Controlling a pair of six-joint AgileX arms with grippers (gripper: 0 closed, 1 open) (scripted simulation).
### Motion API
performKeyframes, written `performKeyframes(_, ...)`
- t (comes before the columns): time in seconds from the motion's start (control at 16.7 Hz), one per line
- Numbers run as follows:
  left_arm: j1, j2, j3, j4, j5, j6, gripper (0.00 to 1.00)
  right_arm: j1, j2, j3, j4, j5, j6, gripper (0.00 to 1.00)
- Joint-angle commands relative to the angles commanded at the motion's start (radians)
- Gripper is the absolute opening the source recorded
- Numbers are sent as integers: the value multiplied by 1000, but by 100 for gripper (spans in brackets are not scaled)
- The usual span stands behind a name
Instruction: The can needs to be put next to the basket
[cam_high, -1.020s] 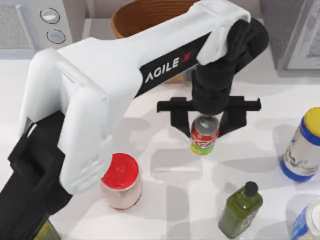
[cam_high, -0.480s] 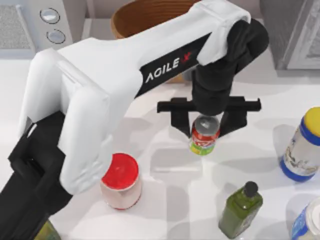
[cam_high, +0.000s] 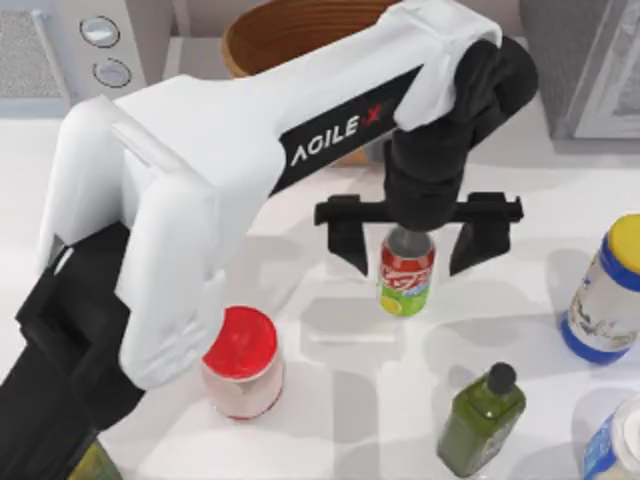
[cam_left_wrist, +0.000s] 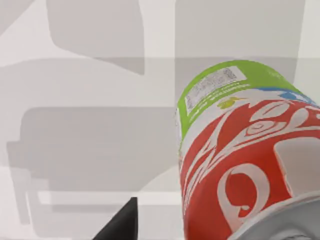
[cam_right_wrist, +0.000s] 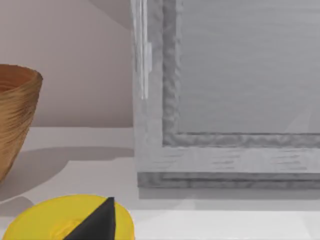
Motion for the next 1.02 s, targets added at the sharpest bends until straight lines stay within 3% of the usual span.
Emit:
performKeyframes(0.54,5,7,17,-16,1,-4,100,0,0,0,0,0,0,100)
performKeyframes(1.02,1,55,262,-208,1,0,100,0,0,0,0,0,0,100)
